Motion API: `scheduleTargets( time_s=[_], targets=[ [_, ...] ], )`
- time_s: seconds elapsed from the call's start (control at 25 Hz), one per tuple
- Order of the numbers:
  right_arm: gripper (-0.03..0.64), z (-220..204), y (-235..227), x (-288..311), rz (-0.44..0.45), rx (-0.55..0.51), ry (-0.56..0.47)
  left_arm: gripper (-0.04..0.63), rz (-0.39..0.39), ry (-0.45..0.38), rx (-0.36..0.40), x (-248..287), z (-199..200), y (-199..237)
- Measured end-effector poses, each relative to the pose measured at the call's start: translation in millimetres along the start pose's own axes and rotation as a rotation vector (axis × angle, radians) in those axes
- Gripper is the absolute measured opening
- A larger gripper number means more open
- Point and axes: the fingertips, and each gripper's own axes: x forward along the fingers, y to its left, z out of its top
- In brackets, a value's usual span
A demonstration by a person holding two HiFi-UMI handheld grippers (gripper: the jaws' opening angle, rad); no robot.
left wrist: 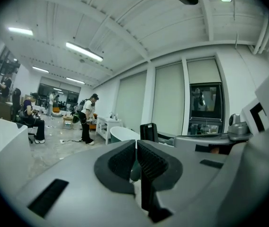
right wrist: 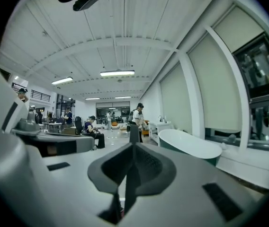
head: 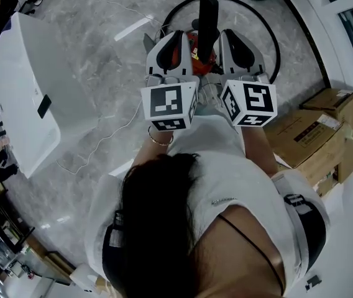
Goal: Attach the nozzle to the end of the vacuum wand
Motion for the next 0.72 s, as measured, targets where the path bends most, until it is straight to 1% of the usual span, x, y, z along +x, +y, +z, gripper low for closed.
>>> scheduleTargets(
  time_s=[0.12, 0.4, 0.72],
  targets=[
    [0.018, -5, 5, 1, -0.012, -0.008, 0.031, 0.012, -0.022, 0.014, -0.005, 1, -2, -5],
    [0.015, -8, 14, 8, 0.004, -0.024, 0.046, 0.003, -0.028, 0.048, 0.013, 3, -8, -2],
    [0.015, -13, 30, 11, 0.015, -0.054, 0.060, 0.003, -0.036, 0.046, 0.002, 0, -8, 6]
  ],
)
